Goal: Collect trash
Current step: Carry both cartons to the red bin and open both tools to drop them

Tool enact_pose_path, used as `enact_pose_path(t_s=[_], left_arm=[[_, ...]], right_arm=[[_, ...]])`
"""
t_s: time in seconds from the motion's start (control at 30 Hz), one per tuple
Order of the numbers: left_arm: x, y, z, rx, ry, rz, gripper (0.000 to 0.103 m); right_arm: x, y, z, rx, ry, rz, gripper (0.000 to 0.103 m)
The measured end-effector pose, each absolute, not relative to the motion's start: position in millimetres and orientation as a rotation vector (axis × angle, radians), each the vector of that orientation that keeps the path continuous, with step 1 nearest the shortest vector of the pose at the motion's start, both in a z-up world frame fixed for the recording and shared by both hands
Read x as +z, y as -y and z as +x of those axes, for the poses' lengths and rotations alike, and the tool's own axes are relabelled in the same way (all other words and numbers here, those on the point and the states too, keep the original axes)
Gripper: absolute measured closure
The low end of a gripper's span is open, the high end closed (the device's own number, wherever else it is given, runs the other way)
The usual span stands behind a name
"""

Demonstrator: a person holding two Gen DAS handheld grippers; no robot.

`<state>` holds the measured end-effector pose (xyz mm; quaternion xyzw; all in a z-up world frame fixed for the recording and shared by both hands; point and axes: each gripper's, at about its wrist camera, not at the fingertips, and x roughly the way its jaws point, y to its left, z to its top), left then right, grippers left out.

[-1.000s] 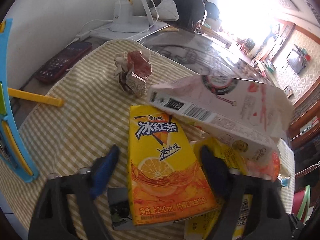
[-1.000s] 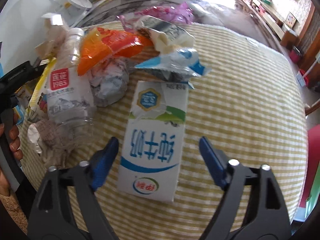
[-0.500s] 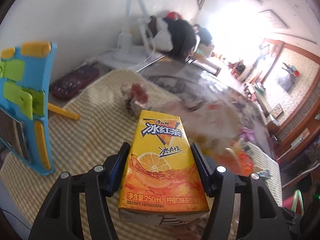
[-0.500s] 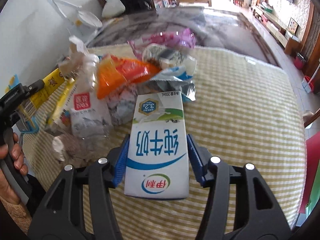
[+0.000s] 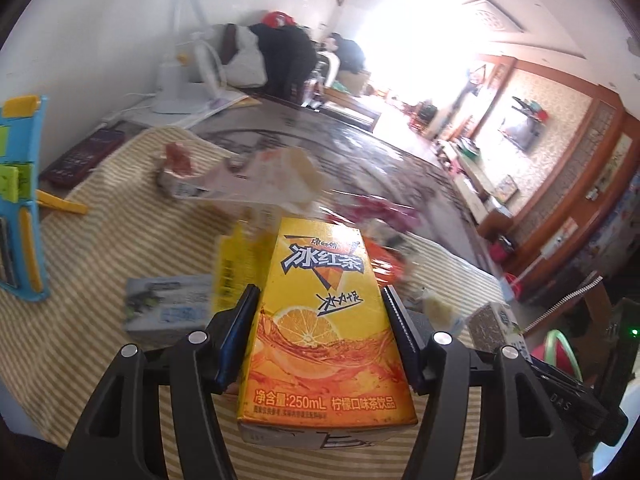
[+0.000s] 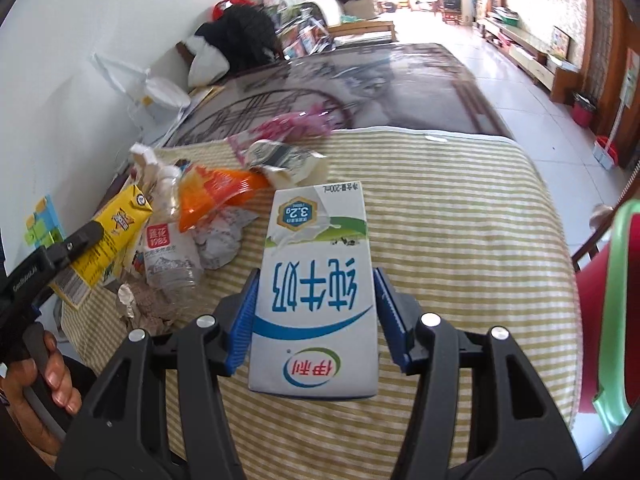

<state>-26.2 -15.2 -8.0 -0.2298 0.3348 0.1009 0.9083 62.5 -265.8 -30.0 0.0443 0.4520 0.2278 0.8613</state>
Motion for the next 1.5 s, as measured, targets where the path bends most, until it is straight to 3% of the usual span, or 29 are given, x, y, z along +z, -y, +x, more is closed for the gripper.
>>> enact_pose_path(t_s=[0.47,0.73,0.97,1.0,1.03,1.1,1.23,1.4,1.5], left_arm=[[3,93,-15,0.056,-0.702,-0.416,0.044],[7,141,-10,-0.039,-0.716,-0.369,0.044],[5,210,8,-0.205,-0.758,-0.31,0.044],[4,217,10,-0.229,-0.763,-0.304,0.044],[4,231,12,-0.268,-0.77,-0.297,0.044],[3,252,16,-0.333,-0.78,-0.281,0.044],[1,300,28,-0.471,-0.808,-0.262,0.044],[2,351,41,-0.603,-0.828,-0.227,0.044],[0,378,50,-0.658,-0.846,-0.21,0.044]], right_arm=[[-24,355,55,0.379,-0.889,0.216,0.05],[-20,465,52,0.124,-0.822,0.381,0.05],[-53,535,54,-0.078,-0.916,0.555,0.049],[-57,539,55,-0.092,-0.93,0.573,0.045],[-59,542,53,-0.105,-0.93,0.579,0.032],[-57,550,48,-0.136,-0.903,0.596,0.017],[-37,573,26,-0.249,-0.743,0.657,0.006],[-22,618,-23,-0.445,-0.477,0.84,0.005],[-24,628,-36,-0.509,-0.424,0.886,0.005]])
